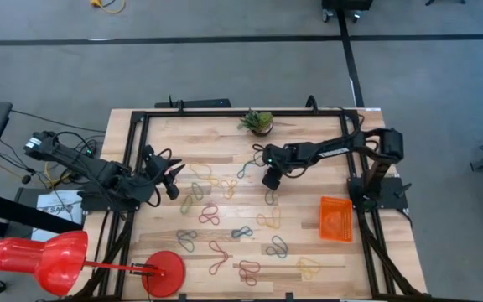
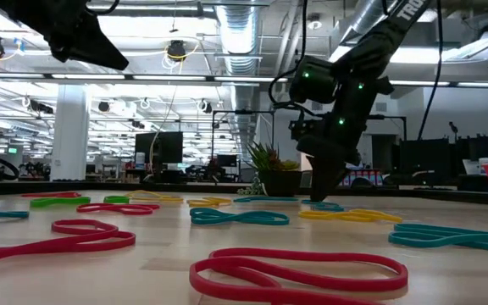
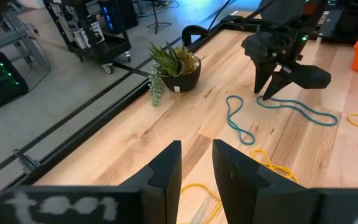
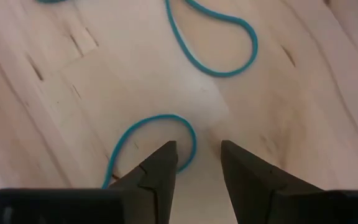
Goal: Pick and place rubber bands into bin
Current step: Put the blue rubber band into the orange basket
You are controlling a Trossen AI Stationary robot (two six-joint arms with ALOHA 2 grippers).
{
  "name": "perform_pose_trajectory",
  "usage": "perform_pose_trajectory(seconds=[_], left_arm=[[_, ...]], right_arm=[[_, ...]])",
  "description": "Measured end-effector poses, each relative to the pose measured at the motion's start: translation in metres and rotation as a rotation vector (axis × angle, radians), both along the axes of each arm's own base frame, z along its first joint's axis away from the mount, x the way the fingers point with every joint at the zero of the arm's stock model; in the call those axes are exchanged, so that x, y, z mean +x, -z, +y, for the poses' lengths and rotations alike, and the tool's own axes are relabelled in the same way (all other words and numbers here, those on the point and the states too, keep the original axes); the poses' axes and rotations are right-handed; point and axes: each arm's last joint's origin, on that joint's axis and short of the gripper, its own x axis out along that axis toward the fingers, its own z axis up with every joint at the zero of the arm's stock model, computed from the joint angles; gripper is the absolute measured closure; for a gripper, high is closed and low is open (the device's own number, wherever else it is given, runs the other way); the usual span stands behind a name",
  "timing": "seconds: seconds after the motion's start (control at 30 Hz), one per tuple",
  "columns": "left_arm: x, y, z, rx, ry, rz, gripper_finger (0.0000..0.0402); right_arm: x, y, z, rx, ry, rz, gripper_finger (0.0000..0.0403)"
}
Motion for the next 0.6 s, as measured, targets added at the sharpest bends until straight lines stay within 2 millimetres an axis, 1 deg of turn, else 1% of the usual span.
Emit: perform_pose_trajectory(seconds=[0.13,0.2,0.3,0.4,0.47,0.53,0.6], left_arm=[[0.000,0.000,0.000,0.001,0.000,0.002,0.0320],[0.000,0.000,0.000,0.002,-0.002,0.002,0.0320],[0.000,0.000,0.000,0.002,-0.002,0.001,0.0320],[0.000,0.000,0.000,0.003,-0.002,0.001,0.0320],[0.000,0.000,0.000,0.003,-0.003,0.001,0.0320],[0.000,0.000,0.000,0.008,-0.009,0.000,0.0320],[0.000,0.000,0.001,0.015,-0.018,-0.004,0.0320]], right_arm=[[0.001,0.006,0.000,0.008,-0.001,0.016,0.0284],[0.000,0.007,0.000,0.015,0.006,0.034,0.0296],[0.000,0.009,0.000,0.024,0.022,0.046,0.0334],[0.000,0.007,0.004,0.023,0.010,0.036,0.0386],[0.004,-0.002,0.008,0.003,-0.003,0.028,0.0395],[0.000,-0.014,0.014,0.013,-0.021,0.081,0.0392],[0.004,-0.037,0.019,-0.008,-0.035,0.076,0.0398]])
